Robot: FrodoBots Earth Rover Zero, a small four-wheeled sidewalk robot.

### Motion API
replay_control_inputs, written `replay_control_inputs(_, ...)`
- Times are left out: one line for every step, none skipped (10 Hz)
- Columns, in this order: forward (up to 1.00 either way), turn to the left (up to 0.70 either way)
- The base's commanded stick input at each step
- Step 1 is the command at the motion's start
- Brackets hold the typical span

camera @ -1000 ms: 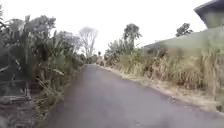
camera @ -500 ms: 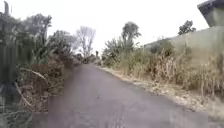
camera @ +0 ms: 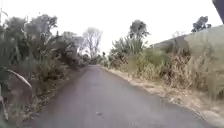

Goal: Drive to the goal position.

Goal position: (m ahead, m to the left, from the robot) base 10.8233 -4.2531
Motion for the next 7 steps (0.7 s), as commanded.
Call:
replay_control_inputs(1.00, 0.00)
replay_control_inputs(1.00, 0.00)
replay_control_inputs(1.00, 0.00)
replay_control_inputs(1.00, 0.00)
replay_control_inputs(1.00, 0.00)
replay_control_inputs(1.00, 0.00)
replay_control_inputs(1.00, 0.00)
